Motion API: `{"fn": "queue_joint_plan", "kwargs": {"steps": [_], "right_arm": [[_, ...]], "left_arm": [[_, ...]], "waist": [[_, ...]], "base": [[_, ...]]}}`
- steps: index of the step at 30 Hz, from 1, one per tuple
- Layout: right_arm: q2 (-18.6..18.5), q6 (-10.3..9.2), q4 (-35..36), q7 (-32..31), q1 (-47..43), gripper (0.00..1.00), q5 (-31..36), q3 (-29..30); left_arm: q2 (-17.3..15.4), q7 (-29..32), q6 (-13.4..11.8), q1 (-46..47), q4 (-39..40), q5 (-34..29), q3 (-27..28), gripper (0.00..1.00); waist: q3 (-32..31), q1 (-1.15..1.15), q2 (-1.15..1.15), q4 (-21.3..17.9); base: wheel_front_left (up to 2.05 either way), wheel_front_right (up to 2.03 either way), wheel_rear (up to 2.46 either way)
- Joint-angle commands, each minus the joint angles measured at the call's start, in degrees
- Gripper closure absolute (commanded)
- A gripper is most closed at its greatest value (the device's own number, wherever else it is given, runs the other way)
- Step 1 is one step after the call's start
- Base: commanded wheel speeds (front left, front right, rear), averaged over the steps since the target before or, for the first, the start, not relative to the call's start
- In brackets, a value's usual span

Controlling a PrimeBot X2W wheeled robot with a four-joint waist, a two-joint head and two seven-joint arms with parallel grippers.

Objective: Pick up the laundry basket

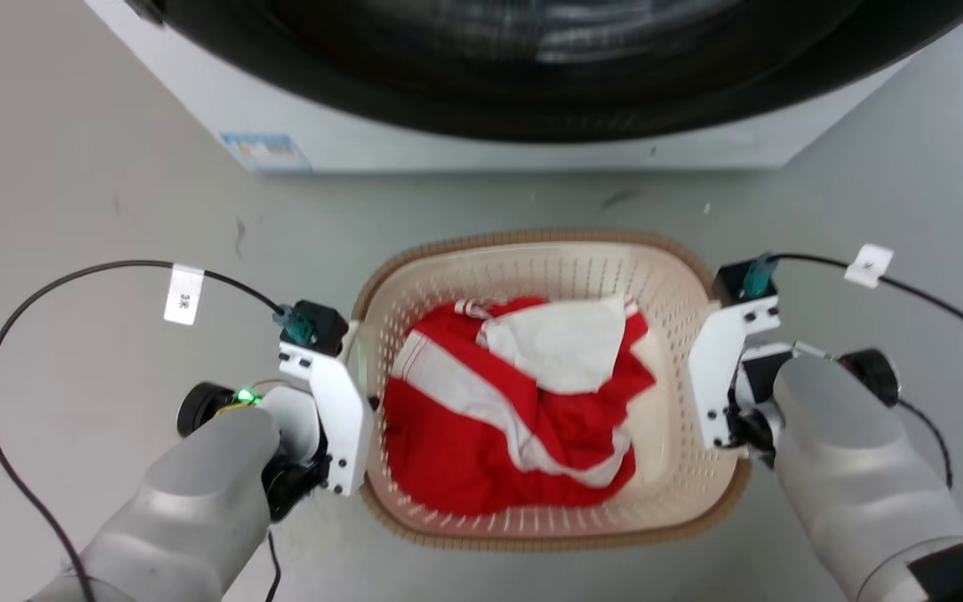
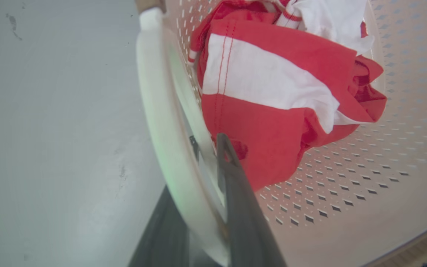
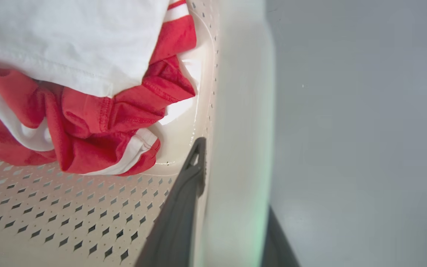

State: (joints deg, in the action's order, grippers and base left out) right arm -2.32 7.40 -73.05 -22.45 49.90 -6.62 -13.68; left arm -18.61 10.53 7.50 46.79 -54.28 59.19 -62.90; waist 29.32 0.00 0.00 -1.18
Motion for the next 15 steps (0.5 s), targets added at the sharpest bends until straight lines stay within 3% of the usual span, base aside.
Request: {"fn": "queue_joint_plan", "kwargs": {"steps": [1, 5, 15], "right_arm": [[-1.0, 0.16, 0.3, -2.0, -1.9, 1.0, -0.8, -2.5], [-1.0, 0.21, 2.8, -7.0, -4.2, 1.0, -6.4, -7.3], [-1.2, 0.23, 4.8, -14.4, -6.8, 1.0, -13.2, -15.0]], "left_arm": [[-2.6, 1.6, -0.1, -0.5, 0.6, 0.7, -1.0, 1.0], [-4.7, 6.8, -0.1, -1.9, 3.1, 4.6, -3.1, 1.0], [-9.7, 17.9, 0.0, -4.6, 8.7, 11.3, -8.0, 1.0]], "waist": [[-6.6, 0.0, 0.0, -1.1], [-12.1, 0.0, 0.0, -1.6], [-21.9, 0.0, 0.0, -3.2]], "base": [[0.0, 0.0, 0.0], [0.0, 0.0, 0.0], [0.0, 0.0, 0.0]]}}
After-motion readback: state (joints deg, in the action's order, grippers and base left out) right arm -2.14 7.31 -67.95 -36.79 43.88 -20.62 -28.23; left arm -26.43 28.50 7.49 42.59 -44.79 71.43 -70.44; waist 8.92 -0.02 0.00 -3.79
